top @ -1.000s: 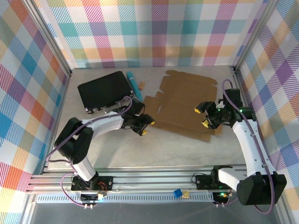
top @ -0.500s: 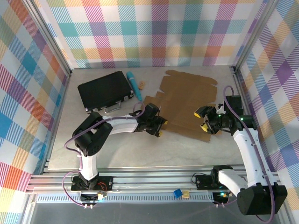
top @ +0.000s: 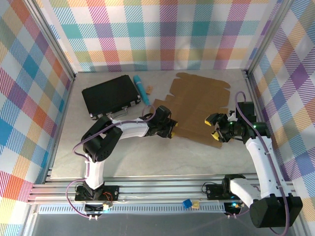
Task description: Fold the paper box
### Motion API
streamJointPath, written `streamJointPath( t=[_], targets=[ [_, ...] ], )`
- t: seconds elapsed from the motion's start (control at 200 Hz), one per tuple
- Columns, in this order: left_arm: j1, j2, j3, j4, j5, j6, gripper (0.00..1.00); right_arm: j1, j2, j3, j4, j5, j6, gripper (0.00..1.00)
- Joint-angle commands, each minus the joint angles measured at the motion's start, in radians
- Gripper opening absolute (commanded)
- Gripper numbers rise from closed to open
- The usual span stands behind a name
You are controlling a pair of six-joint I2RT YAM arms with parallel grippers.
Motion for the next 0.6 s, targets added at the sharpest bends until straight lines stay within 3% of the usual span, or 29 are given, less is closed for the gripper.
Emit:
streamJointPath(
  t=[0.0,0.275,0.595],
  targets=[
    [-0.009,-0.089,0.013,-0.137,-0.036,0.029,0.48,0.004,0.053,-0.028,0.009,0.041,-0.050,0.64],
    [-0.010,-0.088,-0.093,0.049,0.003,-0.052,0.58,0.005,0.422,-0.008,0.182,0.057,-0.080,0.56],
    [-0.023,-0.042,-0.089,0.115,0.006,-0.077,0.61,0.004,0.760,0.200,0.143,0.067,-0.141,0.47]
  ],
)
